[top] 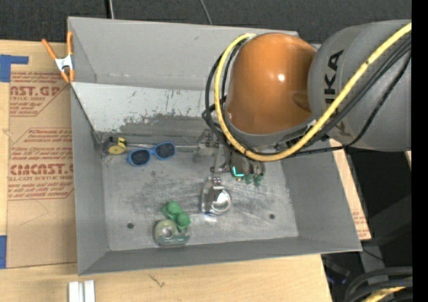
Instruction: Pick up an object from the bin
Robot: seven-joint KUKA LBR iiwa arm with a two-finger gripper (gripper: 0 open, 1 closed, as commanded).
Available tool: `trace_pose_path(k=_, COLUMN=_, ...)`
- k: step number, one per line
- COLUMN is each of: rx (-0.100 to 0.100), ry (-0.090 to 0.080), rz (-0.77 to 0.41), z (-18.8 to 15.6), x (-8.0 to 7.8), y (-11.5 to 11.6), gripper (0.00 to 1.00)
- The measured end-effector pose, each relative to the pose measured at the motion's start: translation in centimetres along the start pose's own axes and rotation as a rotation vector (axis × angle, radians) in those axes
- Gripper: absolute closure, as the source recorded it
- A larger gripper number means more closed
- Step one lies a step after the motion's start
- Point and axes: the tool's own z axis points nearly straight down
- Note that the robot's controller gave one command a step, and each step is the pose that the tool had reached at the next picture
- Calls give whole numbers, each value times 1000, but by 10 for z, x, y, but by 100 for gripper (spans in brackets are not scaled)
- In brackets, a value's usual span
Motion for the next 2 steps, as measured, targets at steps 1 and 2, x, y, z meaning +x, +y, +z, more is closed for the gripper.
trace_pose_path(k=1, rx=-1, ry=-19, rz=-253, z=175, x=3, y=-70, gripper=0)
trace_pose_path(k=2, rx=3, ry=-14, rz=-234, z=143, x=-31, y=-112, gripper=0)
